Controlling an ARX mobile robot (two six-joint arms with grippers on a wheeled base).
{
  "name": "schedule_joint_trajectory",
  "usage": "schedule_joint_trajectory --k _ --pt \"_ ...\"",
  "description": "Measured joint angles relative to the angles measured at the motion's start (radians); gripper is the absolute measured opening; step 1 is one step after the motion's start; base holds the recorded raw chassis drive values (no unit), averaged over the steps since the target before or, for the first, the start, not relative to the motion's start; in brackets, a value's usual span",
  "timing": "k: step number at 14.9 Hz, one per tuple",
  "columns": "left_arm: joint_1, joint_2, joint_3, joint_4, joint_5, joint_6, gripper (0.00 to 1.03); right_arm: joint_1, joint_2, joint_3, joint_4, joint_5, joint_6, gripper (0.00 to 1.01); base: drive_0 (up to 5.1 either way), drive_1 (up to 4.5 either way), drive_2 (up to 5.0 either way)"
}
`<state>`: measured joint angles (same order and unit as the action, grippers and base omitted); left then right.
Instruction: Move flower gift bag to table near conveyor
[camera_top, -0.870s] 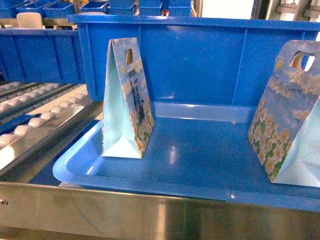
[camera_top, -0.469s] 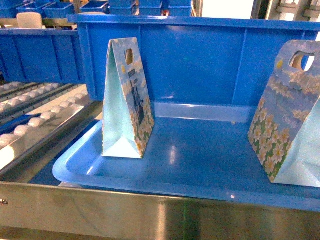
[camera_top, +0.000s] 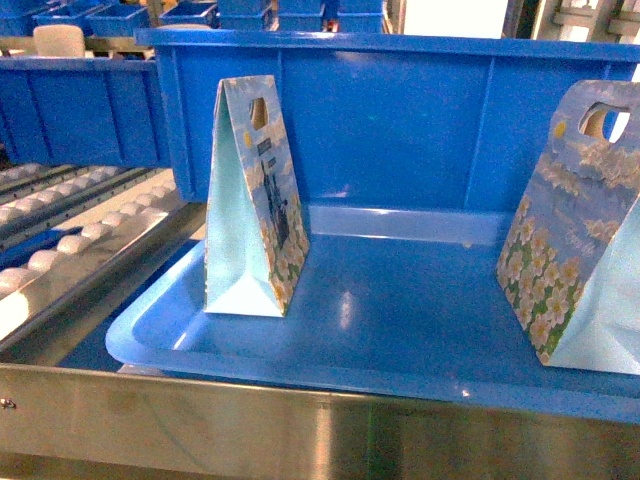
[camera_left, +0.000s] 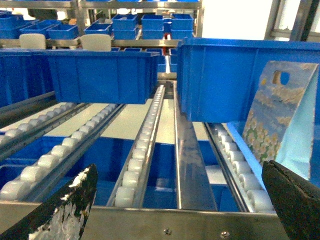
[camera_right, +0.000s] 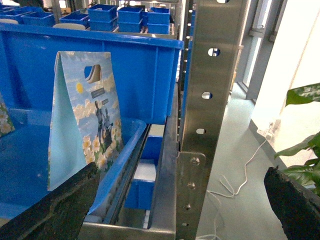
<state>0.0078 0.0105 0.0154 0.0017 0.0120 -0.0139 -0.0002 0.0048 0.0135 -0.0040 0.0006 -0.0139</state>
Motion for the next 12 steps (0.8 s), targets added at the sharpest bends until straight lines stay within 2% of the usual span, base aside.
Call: schedule_joint_trajectory --k 1,2,4,7,8,10,12 --pt "-0.012 0.047 0.0 0.087 0.0 -0.001 0.98 0.032 0.065 0.0 0.103 0.017 0.0 0.98 0.0 0.0 0.0" --pt "-0.027 0.063 0.001 0.103 -0.008 0.0 0.98 0.039 0.086 0.0 0.124 0.017 -0.001 0.98 0.0 0.0 0.0" --pt "-0.067 0.121 0.002 0.161 -0.03 -0.001 0.98 0.04 0.154 0.002 0.19 0.007 -0.001 0.98 0.0 0.0 0.0" --pt "-0.099 0.185 0.01 0.216 -0.052 -0.004 0.98 0.04 0.224 0.005 0.251 0.002 -0.001 0.98 0.0 0.0 0.0" --pt "-0.132 0.268 0.033 0.292 -0.089 -0.006 0.98 0.048 0.3 0.025 0.309 -0.005 -0.002 0.98 0.0 0.0 0.0" --pt "-0.19 0.436 0.108 0.438 -0.116 -0.012 0.98 0.107 0.417 0.092 0.397 0.005 -0.004 0.98 0.0 0.0 0.0" --pt "-0.207 0.583 0.143 0.555 -0.124 -0.013 0.98 0.187 0.546 0.139 0.483 0.048 -0.007 0.98 0.0 0.0 0.0"
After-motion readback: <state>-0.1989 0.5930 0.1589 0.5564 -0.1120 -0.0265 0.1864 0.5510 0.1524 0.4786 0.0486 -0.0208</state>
